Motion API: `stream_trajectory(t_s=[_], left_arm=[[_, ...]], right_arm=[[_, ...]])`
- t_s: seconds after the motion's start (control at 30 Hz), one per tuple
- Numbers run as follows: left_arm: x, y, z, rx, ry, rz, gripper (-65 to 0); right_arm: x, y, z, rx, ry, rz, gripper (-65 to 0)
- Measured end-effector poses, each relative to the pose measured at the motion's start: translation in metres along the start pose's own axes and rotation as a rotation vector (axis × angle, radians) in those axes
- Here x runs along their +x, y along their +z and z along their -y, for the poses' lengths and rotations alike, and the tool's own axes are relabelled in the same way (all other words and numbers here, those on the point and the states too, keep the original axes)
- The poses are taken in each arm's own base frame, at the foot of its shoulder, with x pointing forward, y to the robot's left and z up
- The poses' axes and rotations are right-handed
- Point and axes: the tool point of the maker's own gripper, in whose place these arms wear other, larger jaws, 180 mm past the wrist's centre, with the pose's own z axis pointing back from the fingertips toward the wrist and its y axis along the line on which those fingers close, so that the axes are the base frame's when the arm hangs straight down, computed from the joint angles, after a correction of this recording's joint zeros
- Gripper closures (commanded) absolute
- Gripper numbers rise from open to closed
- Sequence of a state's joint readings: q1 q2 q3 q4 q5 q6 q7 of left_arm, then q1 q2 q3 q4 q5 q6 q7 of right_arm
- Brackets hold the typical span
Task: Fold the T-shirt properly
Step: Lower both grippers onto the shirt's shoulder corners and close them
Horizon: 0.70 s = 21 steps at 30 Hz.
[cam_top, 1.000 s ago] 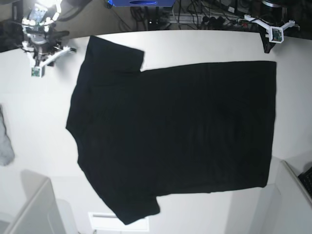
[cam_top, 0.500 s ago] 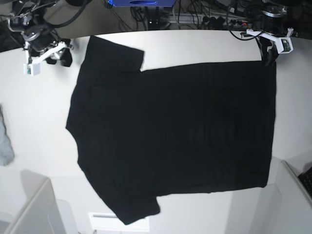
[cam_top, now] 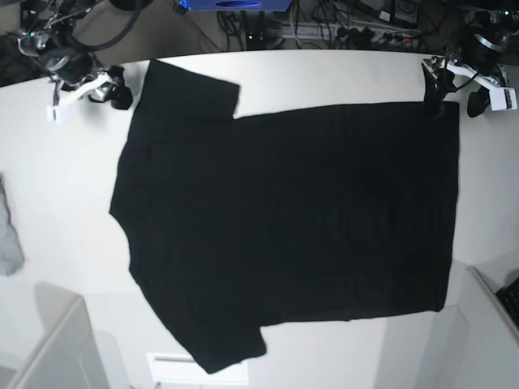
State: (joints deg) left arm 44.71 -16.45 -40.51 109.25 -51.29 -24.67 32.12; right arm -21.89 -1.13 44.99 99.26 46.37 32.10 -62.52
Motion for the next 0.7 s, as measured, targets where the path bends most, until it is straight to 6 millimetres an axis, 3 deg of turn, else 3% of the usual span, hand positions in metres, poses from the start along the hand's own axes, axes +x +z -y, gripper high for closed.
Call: stream_trajectory(t_s=[0.17, 0.33, 0.7], left_arm=[[0.012, 0.009, -0.031, 0.044, -0.058, -0.028, -62.4], [-0.005, 0.012, -0.061, 0.090, -0.006, -0.079, -62.4], [-0.013, 0.011, -0.063, 0.083, 0.005, -0.093, -62.4]], right_arm=[[-0.006, -0.006, 0.003, 0.007, -0.027, -0.018, -39.8], [-0.006, -0.014, -0.009, 0.039, 0.002, -0.032, -39.8], [-0.012, -0.027, -0.015, 0.093, -0.040, -0.040, -39.8]])
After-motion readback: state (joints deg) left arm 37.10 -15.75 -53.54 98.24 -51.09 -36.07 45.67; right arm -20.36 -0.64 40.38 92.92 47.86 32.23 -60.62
